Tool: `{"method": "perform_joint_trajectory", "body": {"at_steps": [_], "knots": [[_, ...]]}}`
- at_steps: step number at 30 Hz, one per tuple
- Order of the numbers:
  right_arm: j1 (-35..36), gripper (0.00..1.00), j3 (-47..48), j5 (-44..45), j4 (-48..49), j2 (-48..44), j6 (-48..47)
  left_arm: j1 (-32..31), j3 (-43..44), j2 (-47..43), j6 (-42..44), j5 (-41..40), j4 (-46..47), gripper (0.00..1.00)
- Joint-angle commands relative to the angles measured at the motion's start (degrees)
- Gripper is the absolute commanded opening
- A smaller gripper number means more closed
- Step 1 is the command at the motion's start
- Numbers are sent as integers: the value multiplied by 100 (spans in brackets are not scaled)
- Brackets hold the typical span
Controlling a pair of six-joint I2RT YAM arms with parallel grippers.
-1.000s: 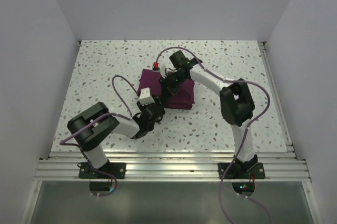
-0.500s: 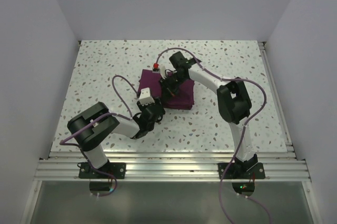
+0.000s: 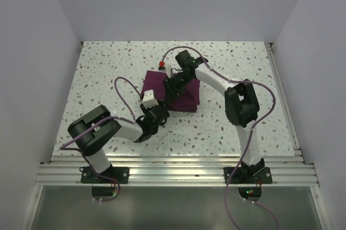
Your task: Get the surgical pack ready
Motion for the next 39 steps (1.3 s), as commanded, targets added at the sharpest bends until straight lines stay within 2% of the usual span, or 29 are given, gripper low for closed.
{"method": "perform_joint_trajectory", "body": {"at_steps": [1, 9, 14, 20, 22, 24, 25, 26, 28, 32, 39], "knots": [[-115, 44, 226, 212, 217, -576, 331, 55, 103, -252, -63, -328, 229, 64], [-423, 46, -169, 625, 971, -1139, 928, -77, -46, -489, -211, -337, 2, 64], [-695, 48, -617, 933, 1491, -1403, 1429, -139, -318, -1201, -607, -101, -605, 64], [-748, 49, -837, 1214, 1755, -1324, 1605, -139, -538, -2141, -1038, 462, -2395, 64], [-748, 50, -855, 1258, 1860, -1263, 1666, -130, -600, -2605, -1021, 689, -2731, 64], [-748, 50, -847, 1285, 1905, -1122, 1710, 115, -679, -2940, -600, 1233, -2856, 64], [-748, 50, -803, 1346, 1905, -1078, 1719, 290, -653, -3194, -512, 1845, -2934, 64], [-748, 50, -785, 1364, 1905, -1043, 1728, 614, -566, -3284, -415, 2086, -3161, 64], [-748, 49, -768, 1486, 1957, -937, 1772, 836, -408, -3539, -99, 2482, -3417, 64], [-748, 50, -785, 1732, 2054, -814, 1816, 1003, 136, -3891, 271, 2589, -4163, 64], [-748, 52, -925, 1997, 2230, -656, 1807, 1258, 656, -3997, 666, 2800, -4534, 64]]}}
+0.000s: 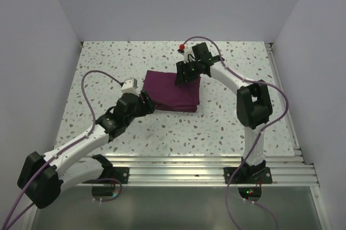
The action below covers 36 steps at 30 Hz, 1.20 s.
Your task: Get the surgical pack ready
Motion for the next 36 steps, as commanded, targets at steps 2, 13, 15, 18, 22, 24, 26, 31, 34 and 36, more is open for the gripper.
{"method": "perform_joint_trajectory", "body": {"at_steps": [2, 13, 15, 18, 22, 24, 26, 31, 34, 36], "knots": [[8, 46, -60, 111, 239, 144, 74, 216, 381, -67, 466, 219, -434, 65], [8, 37, -262, -205, 212, 109, 13, 805, 496, -102, 782, 430, -531, 65], [8, 30, -288, -372, 195, 109, 4, 858, 496, -102, 818, 483, -531, 65], [8, 12, -463, -785, 291, -74, 74, 911, 496, -102, 827, 500, -540, 65], [17, 0, -964, -1207, 669, -584, 241, 920, 470, -137, 862, 457, -566, 65], [25, 0, -1297, -1506, 845, -891, 337, 937, 470, -163, 871, 413, -584, 65], [60, 0, -1518, -1630, 932, -1137, 373, 937, 461, -181, 888, 395, -575, 65], [236, 0, -2327, -1788, 1021, -1936, 373, 964, 478, -163, 932, 395, -575, 65], [569, 0, -2766, -1675, 960, -2236, 294, 981, 470, -137, 967, 386, -549, 65], [710, 0, -3151, -1613, 994, -2483, 320, 999, 496, -93, 993, 377, -523, 65]]}}
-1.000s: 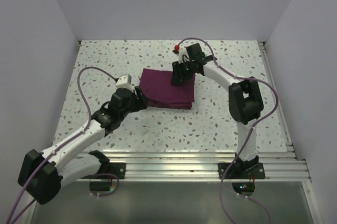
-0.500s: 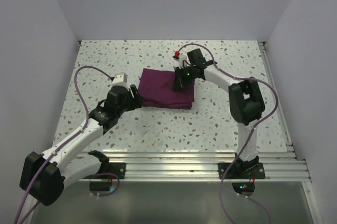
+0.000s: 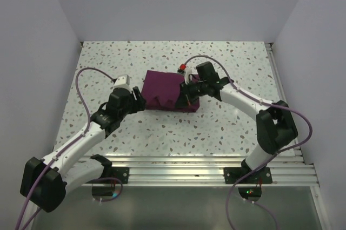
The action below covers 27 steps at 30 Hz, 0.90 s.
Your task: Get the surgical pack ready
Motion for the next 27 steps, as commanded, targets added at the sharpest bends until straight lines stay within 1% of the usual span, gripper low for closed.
{"method": "perform_joint_trajectory", "body": {"at_steps": [1, 5, 9, 11, 12, 13, 14, 15, 16, 18, 20, 23, 25, 27], "knots": [[330, 0, -613, -70, 140, -444, 45, 66, 247, -12, 213, -14, 59, 65], [708, 0, -1264, 132, 368, -822, 185, 83, 238, 146, 240, 12, 129, 65], [814, 0, -1975, 282, 457, -1313, 308, 110, 229, 234, 266, 39, 208, 65], [832, 0, -2135, 422, 395, -1411, 317, 110, 238, 278, 284, 13, 234, 65], [841, 2, -2240, 519, 369, -1437, 300, 118, 229, 313, 292, -22, 269, 65], [832, 7, -2293, 546, 351, -1438, 291, 118, 238, 339, 301, -49, 296, 65], [832, 32, -2363, 563, 368, -1438, 291, 136, 238, 409, 301, -40, 322, 65], [832, 43, -2407, 555, 395, -1446, 308, 145, 247, 445, 310, -31, 383, 65], [832, 46, -2443, 563, 473, -1490, 326, 153, 247, 541, 319, 3, 428, 65], [832, 49, -2487, 712, 474, -1595, 396, 171, 290, 629, 328, 30, 480, 65], [823, 46, -2417, 879, 387, -1789, 458, 197, 308, 752, 371, 117, 516, 65], [744, 44, -2303, 1213, 254, -2060, 554, 206, 361, 761, 494, 328, 638, 64], [604, 42, -2294, 1354, 307, -2219, 695, 206, 431, 735, 721, 767, 840, 64], [533, 42, -2285, 1538, 351, -2395, 818, 206, 606, 761, 854, 1022, 833, 63]]}}
